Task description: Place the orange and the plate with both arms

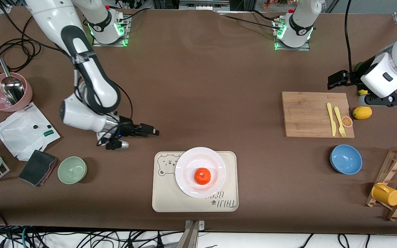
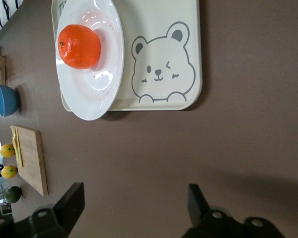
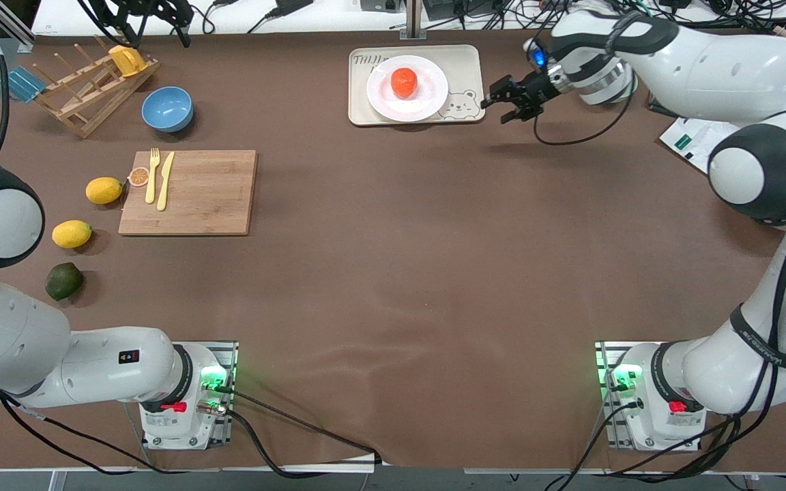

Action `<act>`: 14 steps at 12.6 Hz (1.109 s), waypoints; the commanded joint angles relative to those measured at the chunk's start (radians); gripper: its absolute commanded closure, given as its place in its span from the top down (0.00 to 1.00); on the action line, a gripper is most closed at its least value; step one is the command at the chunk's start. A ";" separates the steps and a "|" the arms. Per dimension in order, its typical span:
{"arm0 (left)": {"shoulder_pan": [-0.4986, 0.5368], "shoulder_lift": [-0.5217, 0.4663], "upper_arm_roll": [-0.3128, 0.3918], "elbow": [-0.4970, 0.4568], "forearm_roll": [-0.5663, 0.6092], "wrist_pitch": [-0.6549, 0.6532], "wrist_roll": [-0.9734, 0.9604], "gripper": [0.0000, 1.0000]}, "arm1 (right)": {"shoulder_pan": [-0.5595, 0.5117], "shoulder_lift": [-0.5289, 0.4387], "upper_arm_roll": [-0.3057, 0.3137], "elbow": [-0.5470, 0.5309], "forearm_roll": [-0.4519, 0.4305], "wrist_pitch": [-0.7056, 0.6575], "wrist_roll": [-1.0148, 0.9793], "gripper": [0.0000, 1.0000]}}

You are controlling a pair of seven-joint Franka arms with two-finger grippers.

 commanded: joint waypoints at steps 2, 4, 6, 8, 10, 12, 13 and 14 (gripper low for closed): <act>0.003 0.008 -0.003 0.028 0.008 -0.022 -0.003 1.00 | -0.041 -0.137 -0.069 -0.045 -0.220 -0.162 0.015 1.00; 0.003 0.008 -0.003 0.028 0.010 -0.022 -0.003 1.00 | -0.082 -0.203 -0.077 -0.039 -0.373 -0.240 0.055 1.00; 0.003 0.008 -0.003 0.028 0.010 -0.022 -0.003 1.00 | -0.084 -0.269 -0.101 -0.029 -0.501 -0.303 0.087 1.00; 0.003 0.008 -0.003 0.028 0.010 -0.022 -0.003 1.00 | -0.087 -0.336 -0.104 0.004 -0.614 -0.376 0.105 1.00; 0.003 0.010 -0.002 0.028 0.008 -0.022 -0.003 1.00 | -0.089 -0.393 -0.104 0.042 -0.741 -0.441 0.105 1.00; 0.003 0.010 -0.002 0.029 0.010 -0.022 -0.003 1.00 | -0.090 -0.427 -0.112 0.103 -0.821 -0.510 0.105 1.00; 0.003 0.008 -0.002 0.028 0.010 -0.022 -0.003 1.00 | -0.090 -0.435 -0.115 0.140 -0.845 -0.545 0.105 1.00; 0.003 0.010 -0.002 0.028 0.010 -0.022 -0.002 1.00 | -0.092 -0.435 -0.118 0.184 -0.857 -0.588 0.107 1.00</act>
